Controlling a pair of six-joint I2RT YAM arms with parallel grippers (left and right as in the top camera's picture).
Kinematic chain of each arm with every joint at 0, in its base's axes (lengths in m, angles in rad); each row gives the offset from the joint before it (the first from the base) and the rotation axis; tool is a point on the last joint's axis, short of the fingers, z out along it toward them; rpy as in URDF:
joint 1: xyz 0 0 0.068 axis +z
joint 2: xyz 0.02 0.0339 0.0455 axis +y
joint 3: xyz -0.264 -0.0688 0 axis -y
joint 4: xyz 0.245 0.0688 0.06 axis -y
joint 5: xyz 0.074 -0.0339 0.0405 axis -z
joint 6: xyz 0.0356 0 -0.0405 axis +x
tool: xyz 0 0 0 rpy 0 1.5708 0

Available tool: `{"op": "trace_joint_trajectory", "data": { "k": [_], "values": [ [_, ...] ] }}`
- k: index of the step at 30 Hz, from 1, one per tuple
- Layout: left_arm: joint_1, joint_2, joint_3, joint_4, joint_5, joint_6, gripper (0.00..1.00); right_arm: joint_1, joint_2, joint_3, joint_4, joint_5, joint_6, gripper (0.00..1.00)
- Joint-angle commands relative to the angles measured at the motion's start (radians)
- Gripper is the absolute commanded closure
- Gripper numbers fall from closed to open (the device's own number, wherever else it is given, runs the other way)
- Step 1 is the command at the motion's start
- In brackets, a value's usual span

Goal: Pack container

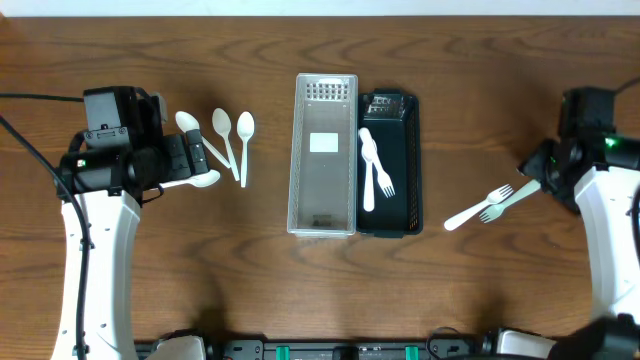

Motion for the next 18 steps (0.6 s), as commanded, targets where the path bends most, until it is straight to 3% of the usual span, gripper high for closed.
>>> {"op": "trace_joint_trajectory", "data": {
  "k": [1,11,18],
  "values": [
    [0.005,0.008,0.019,-0.003,-0.012,0.018,0.02,-0.032,0.017,-0.101,0.051,-0.099,-0.027,0.31],
    [0.005,0.008,0.019,-0.002,-0.012,0.018,0.02,-0.034,0.018,-0.351,0.401,-0.135,-0.043,0.36],
    [0.005,0.008,0.019,-0.002,-0.012,0.018,0.02,-0.034,0.029,-0.386,0.447,-0.135,-0.042,0.44]
  ]
}}
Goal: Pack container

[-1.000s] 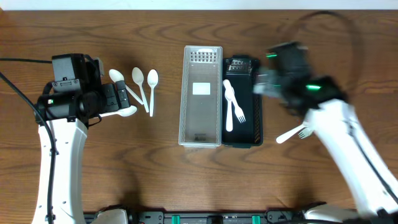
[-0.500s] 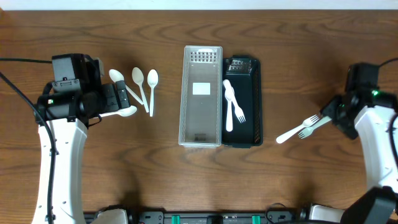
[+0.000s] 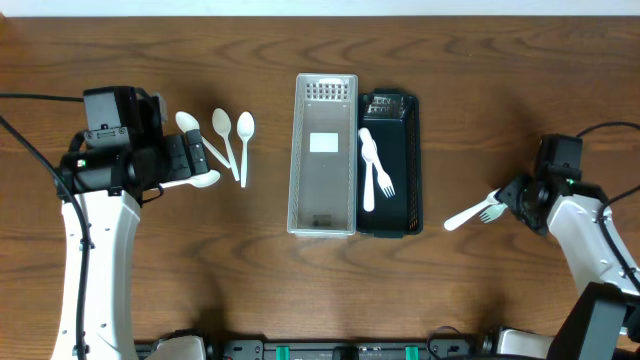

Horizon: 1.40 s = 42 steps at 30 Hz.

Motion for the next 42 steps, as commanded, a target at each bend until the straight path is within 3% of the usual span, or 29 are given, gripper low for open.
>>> {"op": "trace_joint_trajectory", "data": {
  "k": [1,4,23,30,42],
  "values": [
    [0.005,0.008,0.019,-0.002,-0.012,0.018,0.02,-0.007,0.017,-0.006,-0.002,-0.004,0.006,0.48],
    [0.005,0.008,0.019,-0.003,-0.012,0.018,0.02,-0.011,0.043,-0.006,-0.031,-0.022,0.056,0.52],
    [0.005,0.008,0.019,-0.003,-0.012,0.018,0.02,-0.061,0.156,0.051,0.022,-0.095,0.045,0.47],
    [0.005,0.008,0.019,-0.002,-0.012,0.018,0.02,-0.061,0.155,0.118,0.012,-0.188,-0.071,0.44],
    [0.005,0.008,0.019,-0.002,-0.012,0.018,0.02,-0.061,0.196,0.163,-0.037,-0.108,0.020,0.45]
  ]
}}
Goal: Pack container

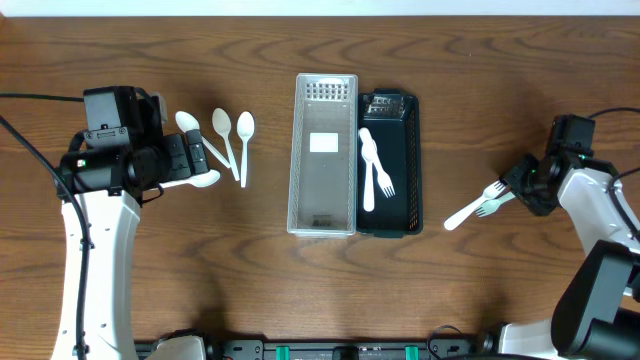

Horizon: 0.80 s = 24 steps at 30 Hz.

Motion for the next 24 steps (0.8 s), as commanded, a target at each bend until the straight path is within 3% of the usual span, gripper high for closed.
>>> {"op": "trace_joint_trajectory", "data": {
  "k": [1,12,15,18,24],
  "values": [
    [0.005,0.008,0.019,-0.002,-0.012,0.018,0.02,-0.010,0.045,0.011,-0.009,0.030,0.026,0.45],
    [0.005,0.008,0.019,-0.003,-0.012,0.018,0.02,-0.010,0.171,0.011,-0.024,0.040,0.041,0.48],
    [0.005,0.008,0.019,-0.003,-0.012,0.018,0.02,-0.009,0.169,0.011,-0.032,0.045,0.039,0.55],
    [0.005,0.008,0.019,-0.002,-0.012,0.018,0.02,-0.009,0.148,0.011,-0.041,0.054,0.013,0.77],
    [0.005,0.008,0.019,-0.002,-0.012,0.018,0.02,0.006,0.018,0.014,-0.061,0.066,-0.050,0.95]
  ]
}}
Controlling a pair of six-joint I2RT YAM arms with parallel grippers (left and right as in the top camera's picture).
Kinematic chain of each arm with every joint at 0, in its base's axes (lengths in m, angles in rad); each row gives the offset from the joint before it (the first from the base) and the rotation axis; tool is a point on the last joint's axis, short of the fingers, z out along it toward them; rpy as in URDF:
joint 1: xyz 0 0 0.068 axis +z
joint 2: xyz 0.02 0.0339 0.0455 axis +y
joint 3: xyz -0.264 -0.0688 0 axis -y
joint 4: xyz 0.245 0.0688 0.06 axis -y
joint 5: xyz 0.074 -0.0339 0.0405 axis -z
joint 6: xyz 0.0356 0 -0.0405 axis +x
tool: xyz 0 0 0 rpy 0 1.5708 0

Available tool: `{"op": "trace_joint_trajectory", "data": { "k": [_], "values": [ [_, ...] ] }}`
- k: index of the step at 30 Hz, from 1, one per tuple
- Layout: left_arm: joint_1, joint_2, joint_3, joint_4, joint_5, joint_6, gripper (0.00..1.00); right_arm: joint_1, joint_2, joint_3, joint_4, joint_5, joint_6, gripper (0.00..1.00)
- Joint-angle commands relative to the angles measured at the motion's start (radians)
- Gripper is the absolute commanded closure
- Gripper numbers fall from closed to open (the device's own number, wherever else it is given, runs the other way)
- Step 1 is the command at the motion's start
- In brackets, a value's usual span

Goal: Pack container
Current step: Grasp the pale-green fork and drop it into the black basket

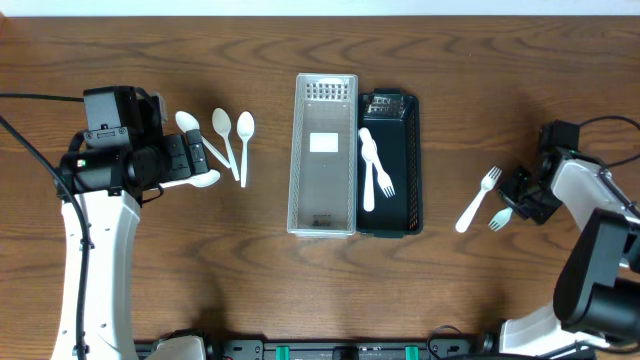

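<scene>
A black container (411, 160) stands at mid-table with two white forks (374, 170) in it. A clear lid (325, 215) lies against its left side. At the right, one white fork (476, 200) lies loose on the wood. A second fork (500, 217) shows only its tines, and its handle runs under my right gripper (520, 200), which looks shut on it. At the left lie three white spoons (232, 140), with a fourth spoon (205, 180) below them. My left gripper (195, 155) hovers beside them, and its jaw state is unclear.
The right arm's body (590, 250) fills the lower right corner. The left arm (95, 240) runs down the left side. A black cable (30, 150) crosses the far left of the brown wooden table (500, 80).
My right gripper has shifted slightly down and left. The two crossed forks have come apart: one now lies steeper and loose, the other sticks out beneath the gripper. The left arm is unmoved.
First the right arm stood at the far right beside two crossed forks. Then it was lower, with its gripper at the forks' handles, and stayed on them a moment later. Now one fork is pulled away from the other. The left arm, spoons and container never changed.
</scene>
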Motion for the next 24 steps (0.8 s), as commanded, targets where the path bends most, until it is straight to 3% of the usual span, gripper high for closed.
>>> {"op": "trace_joint_trajectory", "data": {
  "k": [1,6,12,18,24],
  "values": [
    [0.005,0.008,0.019,-0.003,-0.012,0.018,0.02,0.015,-0.137,0.001,-0.006,0.010,-0.057,0.98],
    [0.005,0.008,0.019,-0.002,-0.012,0.018,0.02,0.110,-0.336,0.001,-0.004,-0.132,-0.130,0.99],
    [0.005,0.008,0.019,-0.002,-0.012,0.018,0.02,0.348,-0.485,0.001,0.071,-0.288,-0.127,0.99],
    [0.005,0.008,0.019,-0.003,-0.012,0.018,0.02,0.592,-0.390,0.000,0.143,-0.132,-0.079,0.99],
    [0.005,0.008,0.019,-0.002,-0.012,0.018,0.02,0.681,-0.166,0.001,0.269,-0.126,-0.132,0.95]
  ]
}}
